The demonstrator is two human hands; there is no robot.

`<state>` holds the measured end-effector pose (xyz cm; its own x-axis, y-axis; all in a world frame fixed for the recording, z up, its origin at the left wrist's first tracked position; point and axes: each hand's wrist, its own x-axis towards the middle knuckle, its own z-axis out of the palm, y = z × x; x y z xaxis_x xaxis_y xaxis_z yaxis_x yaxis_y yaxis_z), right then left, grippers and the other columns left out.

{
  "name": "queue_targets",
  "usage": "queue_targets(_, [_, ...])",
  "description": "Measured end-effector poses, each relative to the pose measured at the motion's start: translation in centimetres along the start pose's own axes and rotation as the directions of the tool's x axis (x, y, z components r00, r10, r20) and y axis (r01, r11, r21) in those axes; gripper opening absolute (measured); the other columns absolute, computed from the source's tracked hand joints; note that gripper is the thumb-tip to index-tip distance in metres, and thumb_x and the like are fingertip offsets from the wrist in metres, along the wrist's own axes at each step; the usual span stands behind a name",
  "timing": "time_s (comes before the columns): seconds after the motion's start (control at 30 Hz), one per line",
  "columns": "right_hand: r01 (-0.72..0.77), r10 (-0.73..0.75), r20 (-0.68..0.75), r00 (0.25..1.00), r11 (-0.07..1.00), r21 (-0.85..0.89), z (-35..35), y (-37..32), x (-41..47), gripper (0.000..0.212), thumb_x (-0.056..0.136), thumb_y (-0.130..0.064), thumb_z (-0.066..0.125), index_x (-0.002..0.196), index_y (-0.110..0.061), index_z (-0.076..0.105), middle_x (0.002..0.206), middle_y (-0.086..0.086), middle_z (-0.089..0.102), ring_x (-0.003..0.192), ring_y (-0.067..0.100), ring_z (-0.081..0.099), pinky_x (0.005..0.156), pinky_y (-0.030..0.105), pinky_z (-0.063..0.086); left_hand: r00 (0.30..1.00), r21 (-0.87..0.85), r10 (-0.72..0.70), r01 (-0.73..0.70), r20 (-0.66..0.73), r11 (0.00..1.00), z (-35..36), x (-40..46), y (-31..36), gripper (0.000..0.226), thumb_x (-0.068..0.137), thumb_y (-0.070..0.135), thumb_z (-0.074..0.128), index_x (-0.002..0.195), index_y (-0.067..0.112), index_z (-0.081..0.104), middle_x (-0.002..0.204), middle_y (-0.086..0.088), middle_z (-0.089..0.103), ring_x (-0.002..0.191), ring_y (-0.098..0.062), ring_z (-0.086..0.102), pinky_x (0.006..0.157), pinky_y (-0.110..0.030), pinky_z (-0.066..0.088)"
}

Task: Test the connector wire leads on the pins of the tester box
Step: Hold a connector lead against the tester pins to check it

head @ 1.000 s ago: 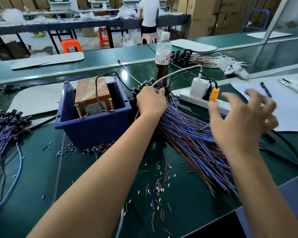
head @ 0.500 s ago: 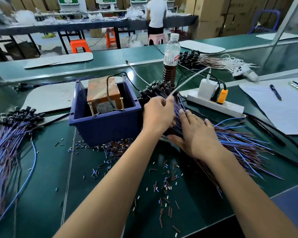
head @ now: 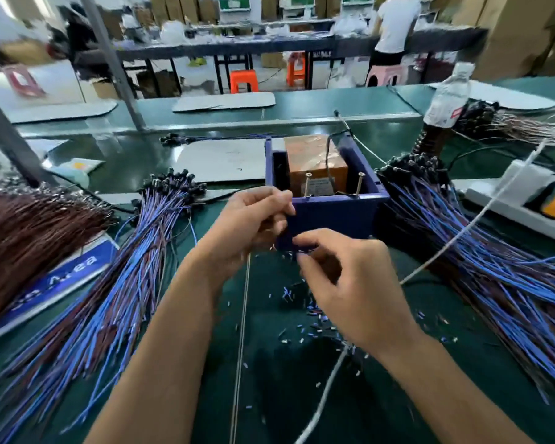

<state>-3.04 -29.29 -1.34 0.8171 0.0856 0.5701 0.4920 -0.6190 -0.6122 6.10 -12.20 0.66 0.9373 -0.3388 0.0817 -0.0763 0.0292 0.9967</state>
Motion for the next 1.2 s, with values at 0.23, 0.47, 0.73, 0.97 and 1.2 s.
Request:
queue_targets(0.23, [-0.212,0.161,0.481,0.862,0.976,0.053,9.4,-2.7,3.5,0.047,0.093,-0.028,0.069,0.137,-0.028,0.050,0.094,0.007,0.072,0.085,0.032,0.067,0.079,0.047,0.057,0.664,0.734,0.462,0.198,-0.588,0.650,-5.8,-0.2,-3.2,0.024,0.092,0.033,0.061,0.078,0.016,0.069,0.069,0.000,0.066,0.067,-0.024,0.062,0.060,-0.031,0.041])
queue_targets(0.47, [-0.136,0.227,0.648,0.727,0.973,-0.188,12.1,-2.5,5.9,0.048,0.095,-0.033,0.067,0.138,-0.017,0.051,0.109,0.011,0.072,0.103,0.035,0.068,0.090,0.045,0.056,0.701,0.741,0.247,0.655,-0.669,0.148,-8.8,0.7,-5.6,0.050,0.095,0.042,0.065,0.125,0.005,0.051,0.126,-0.024,0.061,0.122,-0.040,0.052,0.104,-0.044,0.034])
queue_targets(0.73, [-0.392,0.270,0.596,0.756,0.916,0.082,11.5,-1.8,5.2,0.030,0.099,-0.020,0.064,0.127,-0.021,0.055,0.077,-0.001,0.069,0.053,0.017,0.070,0.053,0.027,0.048,0.765,0.781,0.202,0.624,-0.612,0.004,-7.6,1.4,-5.5,0.032,0.099,0.023,0.052,0.125,0.005,0.052,0.125,-0.016,0.065,0.119,-0.034,0.059,0.099,-0.040,0.039])
queue_targets(0.97, [-0.519,0.358,0.438,0.824,0.788,0.331,11.7,-2.6,4.9,0.047,0.096,-0.008,0.064,0.139,-0.023,0.052,0.118,0.000,0.064,0.103,0.025,0.068,0.090,0.054,0.059,0.673,0.727,0.381,0.350,-0.634,0.592,-6.2,1.1,-1.9,0.015,0.101,0.015,0.044,0.095,0.010,0.057,0.090,-0.008,0.062,0.085,-0.028,0.050,0.075,-0.036,0.032])
queue_targets(1.2, [-0.464,0.157,0.455,0.876,0.529,0.710,9.7,-4.6,5.9,0.040,0.109,-0.009,0.051,0.147,-0.019,0.042,0.111,0.001,0.070,0.100,0.004,0.068,0.097,0.020,0.053,0.833,-0.420,-0.037,-0.239,-0.551,0.875,-3.4,0.8,4.5,0.022,0.093,0.004,0.030,0.078,0.019,0.037,0.057,0.001,0.047,0.046,-0.012,0.035,0.043,-0.023,0.026])
